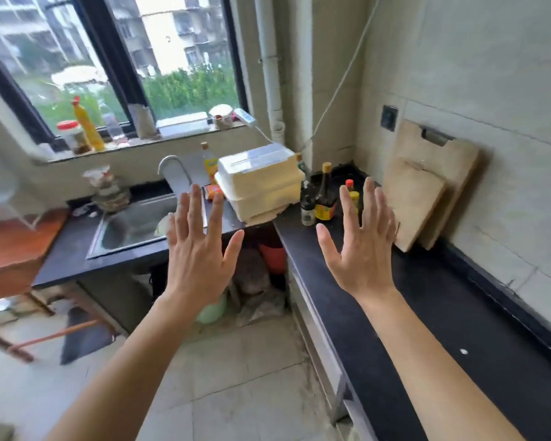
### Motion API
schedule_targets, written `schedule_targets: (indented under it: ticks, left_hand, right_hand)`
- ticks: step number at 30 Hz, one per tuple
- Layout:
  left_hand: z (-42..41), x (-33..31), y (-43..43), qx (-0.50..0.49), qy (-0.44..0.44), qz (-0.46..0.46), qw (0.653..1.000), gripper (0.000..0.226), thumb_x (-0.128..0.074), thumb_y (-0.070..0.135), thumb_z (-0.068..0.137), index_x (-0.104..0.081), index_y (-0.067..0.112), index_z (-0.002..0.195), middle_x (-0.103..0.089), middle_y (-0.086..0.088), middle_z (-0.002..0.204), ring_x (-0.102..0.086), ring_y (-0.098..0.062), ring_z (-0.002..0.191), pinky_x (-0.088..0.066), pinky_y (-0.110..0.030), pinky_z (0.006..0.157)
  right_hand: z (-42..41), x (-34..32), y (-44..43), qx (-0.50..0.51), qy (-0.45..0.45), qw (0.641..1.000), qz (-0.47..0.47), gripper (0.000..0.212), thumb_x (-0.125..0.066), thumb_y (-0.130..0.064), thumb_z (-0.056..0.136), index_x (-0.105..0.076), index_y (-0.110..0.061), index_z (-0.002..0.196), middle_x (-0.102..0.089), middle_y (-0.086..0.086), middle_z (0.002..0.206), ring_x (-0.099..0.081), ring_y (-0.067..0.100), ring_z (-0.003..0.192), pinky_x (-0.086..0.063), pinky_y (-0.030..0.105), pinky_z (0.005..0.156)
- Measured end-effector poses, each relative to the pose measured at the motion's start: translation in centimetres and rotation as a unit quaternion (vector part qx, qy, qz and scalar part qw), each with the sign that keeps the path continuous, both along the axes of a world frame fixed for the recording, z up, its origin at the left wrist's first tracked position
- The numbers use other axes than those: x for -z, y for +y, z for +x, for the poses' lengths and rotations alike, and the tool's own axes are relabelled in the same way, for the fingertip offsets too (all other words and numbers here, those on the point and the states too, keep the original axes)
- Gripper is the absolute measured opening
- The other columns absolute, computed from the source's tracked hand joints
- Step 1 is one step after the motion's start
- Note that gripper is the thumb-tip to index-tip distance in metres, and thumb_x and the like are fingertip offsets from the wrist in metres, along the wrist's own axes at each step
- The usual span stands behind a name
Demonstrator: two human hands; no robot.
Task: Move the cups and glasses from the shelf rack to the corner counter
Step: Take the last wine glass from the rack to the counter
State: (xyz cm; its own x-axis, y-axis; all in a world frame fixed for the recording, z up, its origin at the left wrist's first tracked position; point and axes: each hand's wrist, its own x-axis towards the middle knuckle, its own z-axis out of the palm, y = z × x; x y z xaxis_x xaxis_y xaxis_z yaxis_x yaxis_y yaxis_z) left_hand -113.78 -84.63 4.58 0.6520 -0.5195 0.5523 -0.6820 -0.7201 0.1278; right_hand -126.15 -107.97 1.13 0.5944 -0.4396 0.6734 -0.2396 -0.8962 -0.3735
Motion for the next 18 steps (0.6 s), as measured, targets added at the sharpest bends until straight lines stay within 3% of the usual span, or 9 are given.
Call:
schedule_targets:
  ticks: [6,13,18]
  left_hand:
    - [10.8,-0.1,18.4,-0.116,-0.020,-0.025,0.993,0.076,-0.034,0.056,0.096,-0.014,0.018,0.159,0.003,-0.015,0.167,0.006,-0.033,0.153,-0.009,-0.064,0.117]
    - [21.5,-4.7,36.1,-0.255,-0.012,-0.064,0.965,0.075,-0.030,0.058,0.098,-0.011,0.021,0.160,0.006,-0.011,0.167,0.007,-0.029,0.153,-0.003,-0.057,0.119]
    - [26.0,-6.0,44.4,-0.326,-0.025,-0.050,0.944,0.071,-0.028,0.057,0.099,-0.025,0.016,0.157,-0.017,-0.017,0.164,-0.012,-0.033,0.151,-0.011,-0.057,0.118]
  right_hand:
    - [17.0,-2.4,14.7,-0.128,-0.025,0.990,-0.053,0.075,-0.048,-0.054,0.099,-0.020,-0.025,0.162,0.000,0.011,0.171,-0.003,0.035,0.157,0.000,0.050,0.124]
    - [34.4,-7.0,33.3,-0.267,-0.039,0.960,-0.079,0.075,-0.049,-0.054,0.097,-0.026,-0.021,0.161,-0.008,0.015,0.170,-0.015,0.039,0.155,-0.019,0.059,0.121]
    - [43.0,-7.8,42.6,-0.346,-0.045,0.930,-0.115,0.071,-0.049,-0.054,0.096,-0.038,-0.016,0.155,-0.023,0.016,0.167,-0.027,0.037,0.150,-0.021,0.053,0.119]
